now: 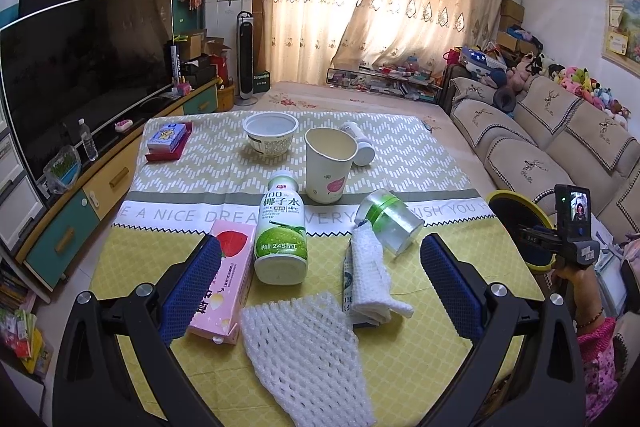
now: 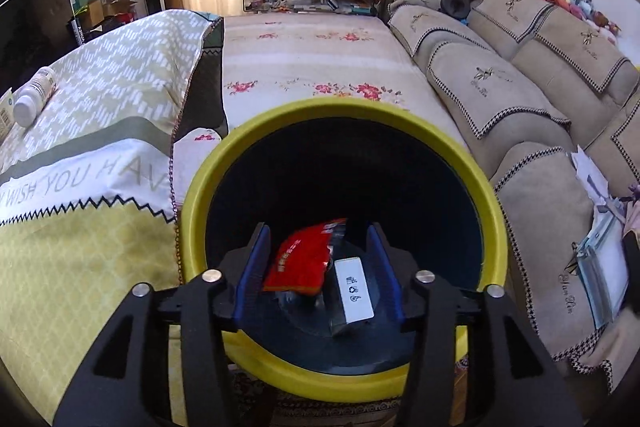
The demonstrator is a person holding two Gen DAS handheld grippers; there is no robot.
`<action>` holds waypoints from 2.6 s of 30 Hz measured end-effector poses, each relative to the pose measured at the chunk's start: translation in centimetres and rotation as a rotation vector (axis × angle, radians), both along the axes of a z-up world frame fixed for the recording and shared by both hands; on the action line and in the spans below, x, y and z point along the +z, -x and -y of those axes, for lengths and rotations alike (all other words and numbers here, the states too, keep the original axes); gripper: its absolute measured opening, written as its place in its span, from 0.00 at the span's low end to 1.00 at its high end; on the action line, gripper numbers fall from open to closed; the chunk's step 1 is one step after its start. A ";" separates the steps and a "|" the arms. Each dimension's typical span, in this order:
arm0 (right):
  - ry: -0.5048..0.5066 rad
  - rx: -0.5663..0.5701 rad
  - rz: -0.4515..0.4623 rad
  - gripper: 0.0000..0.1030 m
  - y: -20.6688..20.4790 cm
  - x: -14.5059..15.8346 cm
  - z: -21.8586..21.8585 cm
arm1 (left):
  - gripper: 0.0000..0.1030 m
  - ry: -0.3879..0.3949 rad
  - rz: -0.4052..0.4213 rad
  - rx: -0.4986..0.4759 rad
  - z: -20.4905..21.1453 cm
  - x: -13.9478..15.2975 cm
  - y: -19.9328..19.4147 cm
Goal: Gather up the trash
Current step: 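Carry the red bag over the bin and open the right gripper, then grasp the white foam fruit net with the left gripper, then carry the foam net over the bin and open the left gripper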
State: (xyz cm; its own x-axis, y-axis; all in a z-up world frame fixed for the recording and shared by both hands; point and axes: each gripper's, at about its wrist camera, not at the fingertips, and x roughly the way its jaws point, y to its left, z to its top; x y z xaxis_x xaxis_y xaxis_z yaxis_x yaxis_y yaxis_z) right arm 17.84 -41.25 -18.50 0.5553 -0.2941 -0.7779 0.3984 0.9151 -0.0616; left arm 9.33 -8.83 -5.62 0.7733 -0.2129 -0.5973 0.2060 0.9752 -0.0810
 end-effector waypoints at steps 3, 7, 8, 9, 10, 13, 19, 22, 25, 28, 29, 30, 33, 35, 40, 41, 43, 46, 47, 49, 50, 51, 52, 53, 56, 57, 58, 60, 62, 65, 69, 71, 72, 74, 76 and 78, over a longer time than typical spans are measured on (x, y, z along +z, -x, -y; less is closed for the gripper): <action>0.001 -0.002 0.011 0.48 0.5 0.8 -0.3 | 0.95 0.000 -0.009 -0.001 0.0 -0.3 0.0; -0.007 0.006 0.068 0.49 2.3 2.6 -1.6 | 0.95 -0.031 -0.030 -0.005 0.4 -1.2 0.3; -0.012 0.011 0.085 0.50 2.8 3.1 -2.0 | 0.95 -0.041 -0.041 -0.007 0.5 -1.6 0.5; -0.017 0.015 0.096 0.50 3.2 3.4 -2.3 | 0.95 -0.049 -0.053 -0.008 0.7 -2.0 0.7; -0.025 0.021 0.116 0.52 3.8 3.9 -2.6 | 0.95 -0.056 -0.066 -0.009 0.8 -2.4 0.8; -0.041 0.031 0.156 0.54 5.2 4.9 -3.6 | 0.95 -0.089 -0.102 -0.011 1.3 -3.8 1.4; -0.065 0.071 0.188 0.54 6.7 6.0 -5.3 | 0.95 -0.121 -0.199 0.016 1.3 -6.9 1.7; -0.064 0.088 0.198 0.55 6.9 6.4 -6.1 | 0.95 -0.126 -0.234 0.037 1.1 -7.9 1.7; -0.073 0.104 0.203 0.55 7.2 6.5 -6.6 | 0.95 -0.138 -0.263 0.057 0.9 -8.7 1.7; -0.082 0.120 0.203 0.56 7.2 6.5 -6.8 | 0.95 -0.160 -0.284 0.066 0.8 -9.4 1.8; -0.086 0.124 0.204 0.56 7.2 6.4 -7.0 | 0.95 -0.162 -0.292 0.066 0.8 -9.6 1.7; -0.090 0.127 0.202 0.56 7.1 6.4 -7.1 | 0.95 -0.164 -0.304 0.064 0.9 -9.8 1.6; -0.097 0.138 0.196 0.56 7.0 6.1 -7.3 | 0.95 -0.167 -0.325 0.054 1.2 -10.5 1.3; -0.099 0.141 0.193 0.56 7.0 6.0 -7.4 | 0.95 -0.172 -0.339 0.053 1.4 -10.8 1.1; -0.102 0.144 0.198 0.56 7.0 6.2 -7.5 | 0.77 -0.149 -0.373 0.054 1.1 -11.7 0.7; -0.103 0.144 0.199 0.56 7.0 6.2 -7.4 | 0.74 -0.140 -0.380 0.050 1.0 -11.8 0.6; -0.104 0.146 0.200 0.56 7.1 6.3 -7.4 | 0.65 -0.135 -0.370 0.037 1.0 -11.6 0.7; -0.104 0.147 0.199 0.56 7.0 6.3 -7.5 | 0.49 -0.128 -0.356 0.019 1.0 -11.2 0.9; -0.106 0.149 0.199 0.56 7.0 6.3 -7.5 | 0.44 -0.131 -0.350 0.012 1.0 -11.1 1.0; -0.107 0.152 0.197 0.56 7.0 6.2 -7.7 | 0.32 -0.135 -0.333 -0.004 1.0 -10.5 1.4; -0.108 0.154 0.196 0.56 7.0 6.2 -7.7 | 0.27 -0.138 -0.324 -0.010 0.9 -10.2 1.6; -0.110 0.155 0.196 0.56 7.0 6.1 -7.8 | 0.26 -0.139 -0.319 -0.019 0.8 -9.9 1.7; -0.112 0.157 0.196 0.56 7.0 6.1 -7.8 | 0.24 -0.137 -0.317 -0.027 0.7 -9.7 1.9; -0.113 0.158 0.196 0.56 7.0 6.1 -7.9 | 0.24 -0.134 -0.313 -0.034 0.6 -9.4 2.1; -0.116 0.165 0.197 0.56 7.1 6.1 -8.0 | 0.23 -0.135 -0.293 -0.044 0.3 -8.8 2.7; -0.116 0.166 0.199 0.56 7.2 6.1 -8.0 | 0.23 -0.136 -0.281 -0.046 0.2 -8.4 2.9; -0.116 0.165 0.201 0.56 7.2 6.2 -7.9 | 0.23 -0.135 -0.270 -0.049 0.1 -8.1 3.1; -0.116 0.162 0.207 0.56 7.4 6.3 -7.8 | 0.23 -0.132 -0.247 -0.055 0.2 -7.3 3.4; -0.113 0.156 0.211 0.56 7.6 6.5 -7.6 | 0.23 -0.127 -0.219 -0.068 0.4 -6.3 3.6; -0.107 0.138 0.219 0.56 8.2 6.7 -6.9 | 0.23 -0.122 -0.177 -0.103 1.4 -4.8 3.7; -0.091 0.108 0.224 0.56 9.1 7.0 -5.8 | 0.23 -0.114 -0.136 -0.174 3.7 -3.4 3.1; -0.077 0.091 0.224 0.56 9.5 7.2 -5.2 | 0.23 -0.104 -0.120 -0.232 5.6 -2.8 2.4; -0.069 0.074 0.226 0.56 9.9 7.2 -4.6 | 0.23 -0.102 -0.115 -0.255 6.5 -2.6 2.2; -0.062 0.048 0.230 0.56 10.5 7.2 -3.7 | 0.23 -0.099 -0.107 -0.312 8.7 -2.4 1.4; -0.054 0.010 0.232 0.56 11.2 7.2 -2.3 | 0.23 -0.078 -0.110 -0.386 11.7 -2.2 0.3; -0.045 -0.028 0.233 0.56 11.8 7.1 -1.0 | 0.23 -0.066 -0.107 -0.443 14.4 -2.0 -0.7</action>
